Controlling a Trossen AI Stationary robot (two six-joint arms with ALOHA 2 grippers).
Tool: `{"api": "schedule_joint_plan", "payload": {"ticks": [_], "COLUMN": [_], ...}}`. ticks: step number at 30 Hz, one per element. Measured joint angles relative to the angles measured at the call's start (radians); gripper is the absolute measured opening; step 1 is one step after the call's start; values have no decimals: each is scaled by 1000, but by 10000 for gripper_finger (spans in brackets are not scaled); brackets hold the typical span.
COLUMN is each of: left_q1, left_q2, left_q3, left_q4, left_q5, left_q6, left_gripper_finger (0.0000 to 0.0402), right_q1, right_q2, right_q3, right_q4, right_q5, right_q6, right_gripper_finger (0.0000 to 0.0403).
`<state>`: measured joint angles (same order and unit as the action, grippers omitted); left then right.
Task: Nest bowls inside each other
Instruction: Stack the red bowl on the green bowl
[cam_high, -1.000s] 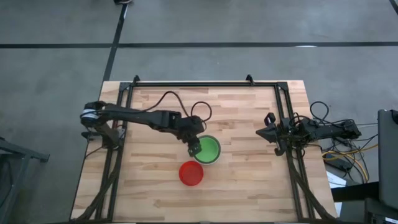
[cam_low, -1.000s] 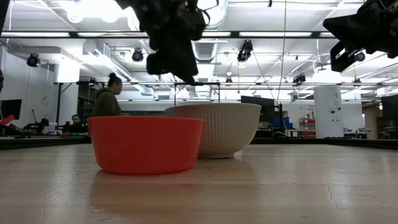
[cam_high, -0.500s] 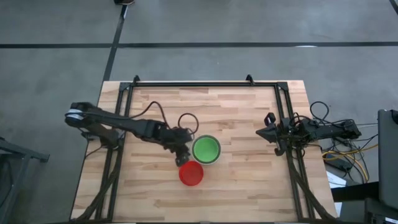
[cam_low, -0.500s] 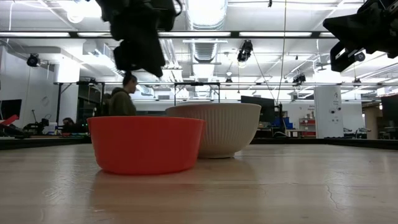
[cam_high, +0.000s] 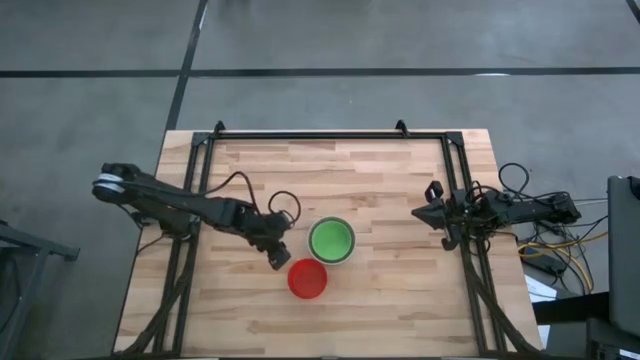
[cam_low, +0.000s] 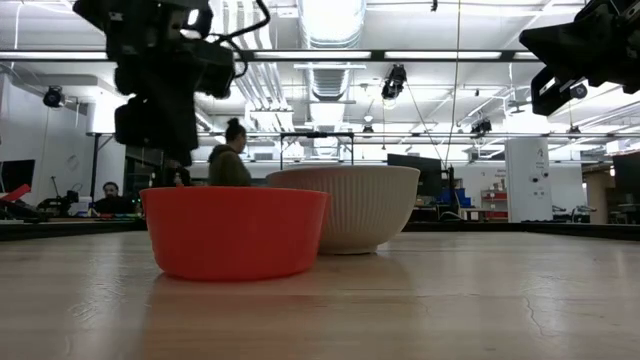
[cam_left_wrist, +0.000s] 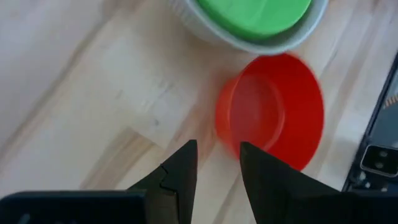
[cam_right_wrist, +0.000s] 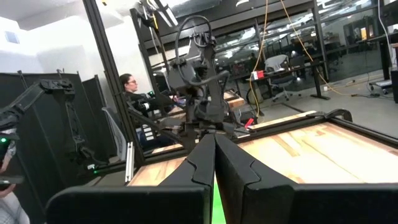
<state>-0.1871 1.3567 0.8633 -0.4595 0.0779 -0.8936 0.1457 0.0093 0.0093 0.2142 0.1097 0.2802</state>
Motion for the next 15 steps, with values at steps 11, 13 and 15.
{"api": "schedule_joint_plan", "payload": {"ticks": [11, 13, 15], "left_q1": [-50, -58, -63], "left_q2": [7, 15, 23], "left_q3": [-51, -52, -52], "left_q4": [132, 125, 121], "left_q5": [64, 65, 65], "left_q6": [2, -8, -23], "left_gripper_finger": [124, 124, 124], "right_q1": [0, 0, 0], "right_q2": [0, 0, 0], "right_q3": [0, 0, 0], "right_q4": [0, 0, 0], "right_q5": [0, 0, 0], "right_q6": [0, 0, 0], "right_gripper_finger": [8, 8, 8]}}
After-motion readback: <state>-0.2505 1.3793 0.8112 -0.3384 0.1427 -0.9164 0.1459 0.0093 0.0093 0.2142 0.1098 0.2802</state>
